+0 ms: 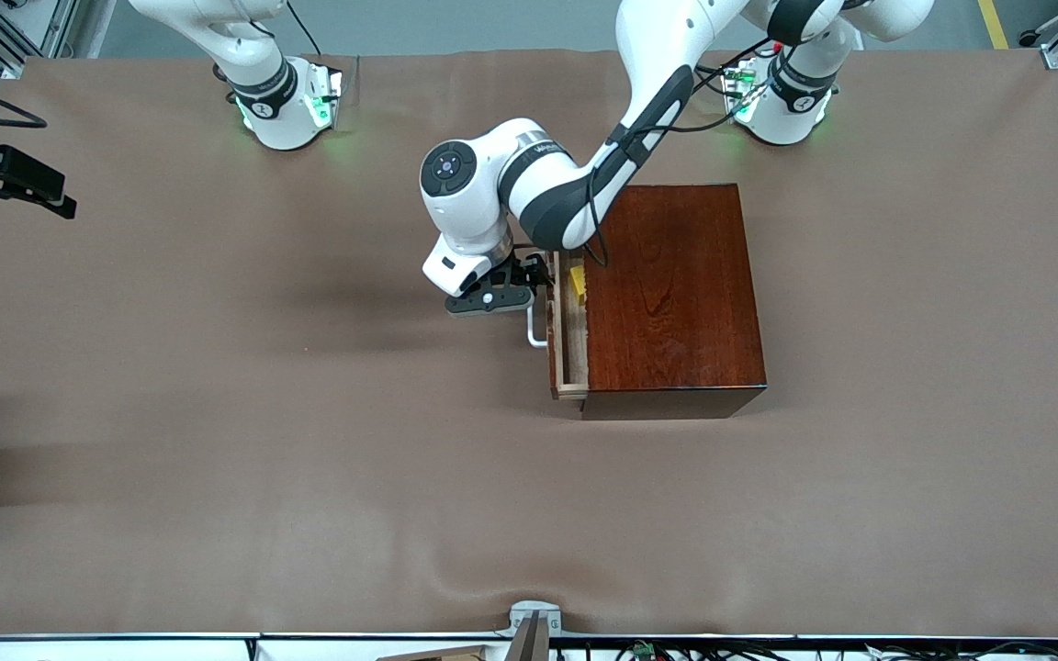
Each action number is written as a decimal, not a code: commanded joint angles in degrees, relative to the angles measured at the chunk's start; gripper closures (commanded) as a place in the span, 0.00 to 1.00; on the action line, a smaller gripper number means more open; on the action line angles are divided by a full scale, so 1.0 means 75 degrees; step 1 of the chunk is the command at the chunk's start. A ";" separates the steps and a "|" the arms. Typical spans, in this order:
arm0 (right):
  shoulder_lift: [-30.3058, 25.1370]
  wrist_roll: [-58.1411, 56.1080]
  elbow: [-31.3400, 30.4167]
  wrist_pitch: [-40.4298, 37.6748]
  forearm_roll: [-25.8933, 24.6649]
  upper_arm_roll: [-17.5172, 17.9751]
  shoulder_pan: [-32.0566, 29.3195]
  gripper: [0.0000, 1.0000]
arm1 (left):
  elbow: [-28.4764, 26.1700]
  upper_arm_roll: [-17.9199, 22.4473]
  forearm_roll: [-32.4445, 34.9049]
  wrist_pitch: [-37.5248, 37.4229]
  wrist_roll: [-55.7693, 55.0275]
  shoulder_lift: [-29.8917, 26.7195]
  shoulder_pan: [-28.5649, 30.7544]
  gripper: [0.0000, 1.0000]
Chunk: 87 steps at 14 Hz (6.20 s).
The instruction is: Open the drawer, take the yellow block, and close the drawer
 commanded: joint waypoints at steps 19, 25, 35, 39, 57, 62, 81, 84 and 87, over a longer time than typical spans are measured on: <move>-0.0124 -0.0042 -0.0116 0.0016 -0.0040 0.0031 -0.0050 0.00 | 0.1118 -0.0057 -0.0343 0.0576 -0.0199 0.0650 -0.0078 0.00; -0.0124 -0.0042 -0.0116 0.0016 -0.0040 0.0031 -0.0050 0.00 | 0.1165 -0.0057 -0.0402 0.0646 -0.0199 0.0650 -0.0078 0.00; -0.0124 -0.0042 -0.0116 0.0016 -0.0040 0.0031 -0.0050 0.00 | 0.1200 -0.0045 -0.0625 0.0928 -0.0210 0.0650 -0.0066 0.00; -0.0124 -0.0042 -0.0116 0.0016 -0.0040 0.0031 -0.0050 0.00 | 0.1305 -0.0045 -0.0695 0.0975 -0.0210 0.0650 -0.0066 0.00; -0.0113 -0.0042 -0.0116 0.0016 -0.0040 0.0031 -0.0050 0.00 | 0.1470 0.0013 -0.0730 0.1525 -0.0222 0.0955 -0.0312 0.00; -0.0124 -0.0042 -0.0116 0.0016 -0.0040 0.0043 -0.0050 0.00 | 0.1423 0.0025 -0.0707 0.1222 -0.0175 0.0815 -0.0301 0.00; 0.0438 0.0015 0.0071 0.0261 -0.0086 0.0066 -0.0063 0.00 | 0.1118 0.0072 -0.0601 -0.3757 0.0537 -0.3121 0.1678 0.00; 0.0613 0.0820 0.0153 0.0415 -0.0110 0.0066 0.0219 0.00 | 0.0745 0.0072 -0.0601 -0.4216 0.1497 -0.3789 0.2322 0.00; 0.0626 0.2531 0.0142 0.0368 0.0240 0.0066 0.0569 0.00 | -0.0284 0.0072 -0.0601 -0.4275 0.2774 -0.4784 0.3025 0.00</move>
